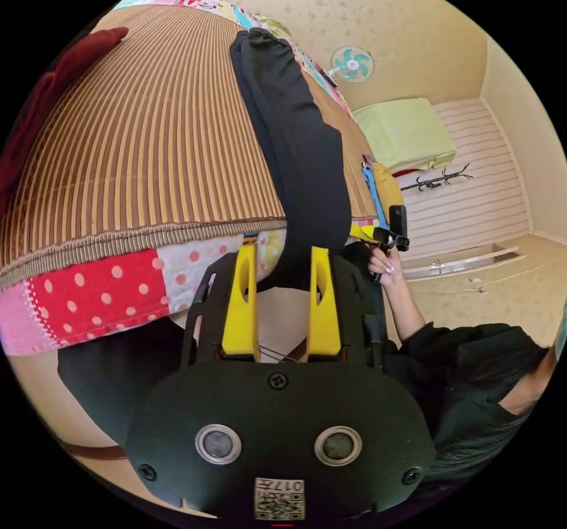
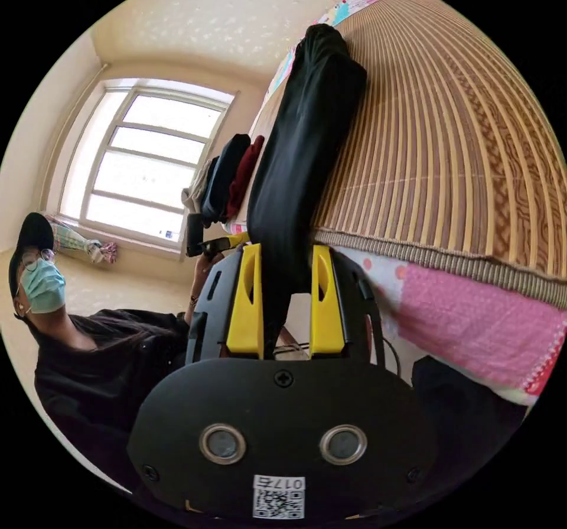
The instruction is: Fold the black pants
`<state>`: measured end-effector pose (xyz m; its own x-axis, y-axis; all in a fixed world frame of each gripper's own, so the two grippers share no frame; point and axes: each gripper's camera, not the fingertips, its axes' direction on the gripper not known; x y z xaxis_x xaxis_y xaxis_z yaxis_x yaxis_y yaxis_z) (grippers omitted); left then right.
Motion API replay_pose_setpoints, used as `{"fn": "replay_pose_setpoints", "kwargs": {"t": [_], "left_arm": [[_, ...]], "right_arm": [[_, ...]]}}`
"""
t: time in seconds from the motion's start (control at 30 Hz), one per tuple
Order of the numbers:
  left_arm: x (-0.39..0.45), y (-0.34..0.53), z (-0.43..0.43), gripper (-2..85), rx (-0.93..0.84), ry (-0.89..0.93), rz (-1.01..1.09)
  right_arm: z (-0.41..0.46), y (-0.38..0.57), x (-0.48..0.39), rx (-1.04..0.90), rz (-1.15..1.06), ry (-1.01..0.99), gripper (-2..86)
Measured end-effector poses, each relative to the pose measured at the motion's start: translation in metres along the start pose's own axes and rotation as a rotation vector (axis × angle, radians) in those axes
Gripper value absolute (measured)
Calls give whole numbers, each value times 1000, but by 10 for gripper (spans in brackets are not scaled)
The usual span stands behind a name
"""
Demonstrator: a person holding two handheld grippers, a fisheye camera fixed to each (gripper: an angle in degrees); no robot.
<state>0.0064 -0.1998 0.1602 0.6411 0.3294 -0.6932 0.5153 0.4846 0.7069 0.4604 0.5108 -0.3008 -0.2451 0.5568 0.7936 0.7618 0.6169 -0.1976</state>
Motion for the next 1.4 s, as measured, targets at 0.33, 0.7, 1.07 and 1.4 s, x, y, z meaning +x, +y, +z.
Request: {"fn": "replay_pose_setpoints", "kwargs": {"t": [0.33, 0.7, 1.07, 1.4], "left_arm": [[20, 37, 22, 125, 54, 73, 162], [33, 36, 56, 50, -79, 94, 193], [301, 105, -207, 43, 453, 341, 749], [405, -9, -314, 39, 685, 239, 662]], "right_arm": [[-5, 36, -21, 41, -134, 14, 122], [44, 23, -50, -50, -188, -30, 47], [-127, 55, -395, 295, -828, -231, 18], [-184, -68, -564, 401, -850, 61, 14]]}}
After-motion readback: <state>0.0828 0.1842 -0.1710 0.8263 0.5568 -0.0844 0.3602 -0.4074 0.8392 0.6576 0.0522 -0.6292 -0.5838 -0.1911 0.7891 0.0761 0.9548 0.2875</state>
